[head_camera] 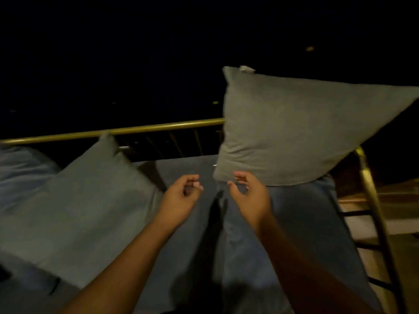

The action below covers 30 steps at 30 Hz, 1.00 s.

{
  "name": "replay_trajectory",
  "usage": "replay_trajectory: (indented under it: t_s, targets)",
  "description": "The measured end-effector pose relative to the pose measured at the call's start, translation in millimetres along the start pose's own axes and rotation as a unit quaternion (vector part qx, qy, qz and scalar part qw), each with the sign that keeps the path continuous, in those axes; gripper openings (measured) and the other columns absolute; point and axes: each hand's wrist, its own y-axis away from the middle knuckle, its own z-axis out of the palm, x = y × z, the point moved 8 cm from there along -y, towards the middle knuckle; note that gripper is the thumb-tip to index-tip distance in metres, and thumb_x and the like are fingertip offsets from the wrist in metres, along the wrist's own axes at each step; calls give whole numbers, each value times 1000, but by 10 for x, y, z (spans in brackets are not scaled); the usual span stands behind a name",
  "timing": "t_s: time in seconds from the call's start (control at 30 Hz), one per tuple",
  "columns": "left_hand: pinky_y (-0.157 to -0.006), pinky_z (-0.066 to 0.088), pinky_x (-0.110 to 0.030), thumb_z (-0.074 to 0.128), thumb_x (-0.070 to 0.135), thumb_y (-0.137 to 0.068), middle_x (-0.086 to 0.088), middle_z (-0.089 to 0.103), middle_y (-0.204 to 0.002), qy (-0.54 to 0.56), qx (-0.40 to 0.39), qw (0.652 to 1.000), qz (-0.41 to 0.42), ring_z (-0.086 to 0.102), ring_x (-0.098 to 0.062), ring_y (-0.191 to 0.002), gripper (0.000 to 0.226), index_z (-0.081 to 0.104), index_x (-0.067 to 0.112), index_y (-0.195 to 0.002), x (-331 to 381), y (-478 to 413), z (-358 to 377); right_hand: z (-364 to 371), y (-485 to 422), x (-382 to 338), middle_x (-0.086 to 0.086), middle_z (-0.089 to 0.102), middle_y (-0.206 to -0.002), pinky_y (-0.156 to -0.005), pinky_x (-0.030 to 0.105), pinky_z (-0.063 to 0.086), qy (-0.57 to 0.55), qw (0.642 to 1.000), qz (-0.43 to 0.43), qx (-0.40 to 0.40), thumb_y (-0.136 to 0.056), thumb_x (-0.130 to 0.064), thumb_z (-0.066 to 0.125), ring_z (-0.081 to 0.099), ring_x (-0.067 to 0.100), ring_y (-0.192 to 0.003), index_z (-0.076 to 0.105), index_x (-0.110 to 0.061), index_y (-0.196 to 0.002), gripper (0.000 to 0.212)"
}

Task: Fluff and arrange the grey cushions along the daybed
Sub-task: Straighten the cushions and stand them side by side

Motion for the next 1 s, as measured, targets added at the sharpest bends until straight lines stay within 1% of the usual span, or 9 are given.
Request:
replay_trajectory:
  t_s: [0.1, 0.2, 0.37, 0.47, 0.53, 0.63, 0.8, 0.9, 1.0]
  targets:
    - [-76, 43, -4, 59, 4, -86, -3, 63, -102, 4, 31, 1000, 3, 58, -4, -85, 27, 58, 8, -113, -295, 282, -769, 765, 318, -310, -1, 65, -105, -94, 31, 47, 14, 997, -29, -72, -82, -18, 70, 61, 15, -102, 59, -27, -102, 24]
    - [-79, 41, -6, 61, 10, -86, -2, 62, -112, -12, 71, 997, -5, 55, -9, -92, 27, 58, 18, -112, -697, 423, -1626, 1548, 583, -642, -3, 61, -110, -91, 25, 42, 65, 987, -60, -132, -84, -21, 68, 56, 10, -104, 61, -21, -112, 28]
    - [-96, 37, -22, 63, 19, -85, -10, 52, -130, -71, 152, 986, -22, 49, -13, -108, 38, 55, 18, -122, -1396, 488, -2982, 2828, 938, -1089, 2, 56, -126, -88, 22, 34, 142, 970, -72, -184, -88, -25, 63, 51, 12, -111, 54, -17, -127, 40]
    - [-111, 29, -44, 58, 45, -78, -15, 38, -142, -200, 186, 960, -61, 37, -33, -131, 61, 45, 21, -133, -1862, 490, -3633, 3485, 1062, -1253, 1, 50, -134, -90, 20, 33, 173, 957, -80, -217, -88, -29, 63, 47, 8, -113, 48, -19, -133, 49]
    - [-114, 15, -55, 56, 57, -74, -11, 23, -154, -313, 144, 931, -123, 17, -41, -140, 75, 34, 29, -139, -2216, 470, -3954, 3859, 1135, -1322, 2, 49, -135, -94, 19, 33, 207, 943, -99, -241, -86, -31, 65, 50, 14, -117, 47, -18, -134, 53]
    - [-113, 8, -63, 64, 63, -66, -2, 9, -159, -348, 21, 918, -190, 5, -45, -142, 94, 15, 40, -143, -2600, 364, -4149, 4268, 1244, -1357, 6, 47, -137, -101, 28, 42, 232, 925, -116, -277, -84, -27, 68, 52, 23, -119, 48, -15, -134, 55]
    - [-113, 1, -65, 67, 61, -64, -8, 11, -159, -391, -63, 912, -101, -2, -44, -144, 100, 13, 36, -145, -2329, -258, -3997, 4430, 1188, -1296, 11, 39, -146, -109, 33, 31, 326, 898, -139, -262, -81, -31, 69, 39, 26, -132, 44, -13, -137, 64]
    - [-112, 12, -64, 72, 66, -55, -8, 14, -159, -344, -117, 926, -101, 7, -45, -143, 116, 7, 36, -145, -2399, -535, -3806, 4222, 1066, -1174, 11, 42, -143, -109, 33, 30, 333, 913, -94, -215, -81, -29, 70, 41, 26, -131, 45, -14, -135, 61]
    - [-107, 34, -53, 81, 57, -52, -10, 34, -150, -218, -132, 957, -136, 34, -37, -135, 117, 15, 28, -145, -2490, -630, -3676, 3963, 1043, -1043, 11, 49, -136, -105, 34, 36, 308, 933, -58, -179, -81, -24, 71, 47, 24, -125, 48, -13, -132, 57]
